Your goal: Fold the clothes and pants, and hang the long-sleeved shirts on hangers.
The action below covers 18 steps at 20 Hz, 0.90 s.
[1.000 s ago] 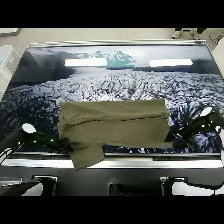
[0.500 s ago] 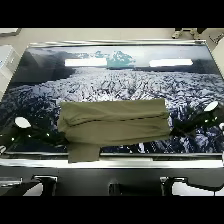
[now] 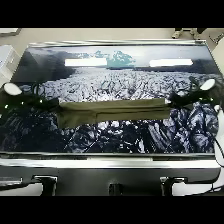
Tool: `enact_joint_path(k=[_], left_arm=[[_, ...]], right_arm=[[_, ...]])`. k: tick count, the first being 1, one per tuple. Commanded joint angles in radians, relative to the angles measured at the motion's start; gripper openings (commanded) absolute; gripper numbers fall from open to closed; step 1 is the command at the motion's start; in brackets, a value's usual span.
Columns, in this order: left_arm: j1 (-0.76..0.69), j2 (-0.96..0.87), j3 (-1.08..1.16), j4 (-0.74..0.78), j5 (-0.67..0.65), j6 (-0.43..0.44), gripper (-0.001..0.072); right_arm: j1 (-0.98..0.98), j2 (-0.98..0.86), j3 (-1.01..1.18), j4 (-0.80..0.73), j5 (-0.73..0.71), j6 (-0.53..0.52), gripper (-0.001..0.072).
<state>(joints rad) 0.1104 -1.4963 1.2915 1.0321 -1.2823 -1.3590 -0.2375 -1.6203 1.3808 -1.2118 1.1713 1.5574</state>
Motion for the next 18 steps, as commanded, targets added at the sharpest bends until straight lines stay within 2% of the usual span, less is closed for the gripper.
enact_joint_path(k=[1,5,8,9,10,11,12,13,14,15,18], left_arm=[[-0.017,-0.205,0.206,-0.015,-0.054,-0.045,0.0024],[-0.018,-0.332,0.228,-0.015,-0.129,-0.048,0.0024],[-0.017,-0.365,0.229,-0.015,-0.159,-0.047,0.003],[-0.015,-0.361,0.232,-0.015,-0.159,-0.047,0.012],[-0.01,-0.357,0.241,-0.015,-0.163,-0.048,0.0264],[0.0,-0.349,0.256,-0.015,-0.174,-0.048,0.042],[0.015,-0.338,0.275,-0.015,-0.183,-0.048,0.0493],[0.03,-0.328,0.297,-0.015,-0.196,-0.048,0.0509],[0.045,-0.312,0.324,-0.015,-0.21,-0.048,0.0546],[0.056,-0.293,0.344,-0.015,-0.214,-0.048,0.0548],[0.069,-0.205,0.36,-0.016,-0.197,-0.047,0.0569]], right_arm=[[0.058,-0.091,0.041,0.0,-0.136,0.039,0.0032],[0.07,-0.12,0.041,0.034,-0.229,0.063,0.0032],[0.068,-0.12,0.041,0.046,-0.221,0.074,0.0034],[0.062,-0.119,0.041,0.048,-0.202,0.09,0.0038],[0.054,-0.116,0.041,0.047,-0.178,0.106,0.0101],[0.045,-0.109,0.041,0.047,-0.15,0.107,0.0236],[0.022,-0.097,0.042,0.039,-0.119,0.106,0.045],[-0.012,-0.088,0.042,0.044,-0.09,0.106,0.0586],[-0.052,-0.087,0.042,0.058,-0.058,0.105,0.0652],[-0.095,-0.094,0.042,0.078,-0.016,0.082,0.0707],[-0.171,-0.152,0.04,0.217,0.092,-0.026,0.0712]])
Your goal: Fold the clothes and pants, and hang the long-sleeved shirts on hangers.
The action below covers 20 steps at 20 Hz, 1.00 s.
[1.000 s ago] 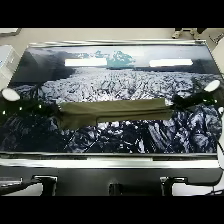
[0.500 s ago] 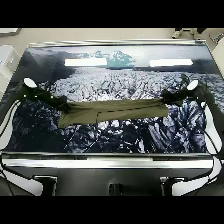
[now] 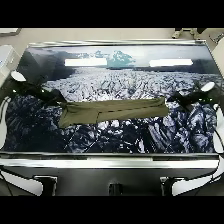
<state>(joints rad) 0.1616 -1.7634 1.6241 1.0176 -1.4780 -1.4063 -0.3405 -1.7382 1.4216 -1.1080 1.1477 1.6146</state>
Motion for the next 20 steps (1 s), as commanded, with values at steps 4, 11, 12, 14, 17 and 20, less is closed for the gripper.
enact_joint_path(k=[4,11,12,14,17,20], left_arm=[[-0.003,0.17,0.027,-0.018,0.002,0.0,0.0569],[-0.134,0.245,0.027,-0.114,0.077,0.0,0.0561],[-0.166,0.241,0.023,-0.113,0.117,0.0,0.0524],[-0.248,0.235,-0.012,-0.113,0.252,0.0,0.0266],[-0.41,0.183,-0.084,-0.114,0.469,-0.01,0.0028],[-0.589,0.047,-0.106,-0.168,0.539,-0.106,0.0027]], right_arm=[[-0.051,-0.12,-0.001,0.329,0.124,-0.216,0.0713],[0.026,-0.159,0.0,0.401,0.021,-0.228,0.0137],[0.026,-0.147,0.0,0.404,0.021,-0.229,0.0032],[0.027,-0.097,0.0,0.434,0.036,-0.271,0.003],[0.038,0.031,0.0,0.443,0.082,-0.288,0.003],[0.086,0.167,0.0,0.442,0.13,-0.286,0.003]])
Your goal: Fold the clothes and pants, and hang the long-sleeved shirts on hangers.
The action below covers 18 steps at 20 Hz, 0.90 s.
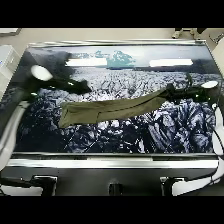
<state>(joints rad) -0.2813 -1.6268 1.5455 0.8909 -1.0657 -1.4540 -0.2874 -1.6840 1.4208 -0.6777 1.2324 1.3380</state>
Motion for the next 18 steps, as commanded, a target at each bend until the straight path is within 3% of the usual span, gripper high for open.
enact_joint_path(k=[1,6,14,16,18], left_arm=[[-0.188,-0.136,-0.028,-0.054,0.134,-0.068,0.0026],[-0.241,-0.272,-0.028,-0.115,0.235,-0.253,0.0026],[-0.506,-0.36,-0.027,-0.648,0.605,-0.253,0.0025],[-0.507,-0.364,-0.028,-0.653,0.636,-0.246,0.0024],[-0.442,-0.356,-0.028,-0.541,0.542,-0.209,0.0022]], right_arm=[[0.051,0.161,0.001,0.011,0.052,-0.006,0.003],[0.134,0.363,0.001,0.012,0.071,0.038,0.0031],[0.289,0.478,0.001,0.006,0.05,0.072,0.0032],[0.315,0.478,0.0,-0.03,0.023,0.097,0.0032],[0.347,0.463,0.0,-0.072,0.006,0.124,0.0032]])
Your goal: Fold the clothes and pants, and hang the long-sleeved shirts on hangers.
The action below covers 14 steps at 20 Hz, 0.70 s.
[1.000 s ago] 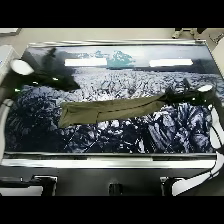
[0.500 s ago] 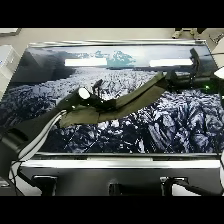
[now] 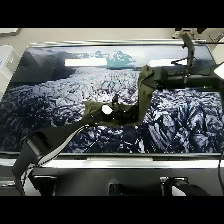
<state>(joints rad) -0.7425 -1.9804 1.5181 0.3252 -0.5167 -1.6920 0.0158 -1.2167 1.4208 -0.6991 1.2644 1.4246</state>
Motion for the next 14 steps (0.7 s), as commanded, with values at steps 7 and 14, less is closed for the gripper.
enact_joint_path(k=[7,14], left_arm=[[0.454,0.317,0.0,0.879,-0.479,-0.015,0.0023],[0.743,0.629,0.0,0.951,-0.646,0.044,0.0024]], right_arm=[[0.293,-0.185,0.0,0.052,-0.246,0.034,0.0032],[0.526,-0.526,0.0,0.245,-0.465,0.061,0.0316]])
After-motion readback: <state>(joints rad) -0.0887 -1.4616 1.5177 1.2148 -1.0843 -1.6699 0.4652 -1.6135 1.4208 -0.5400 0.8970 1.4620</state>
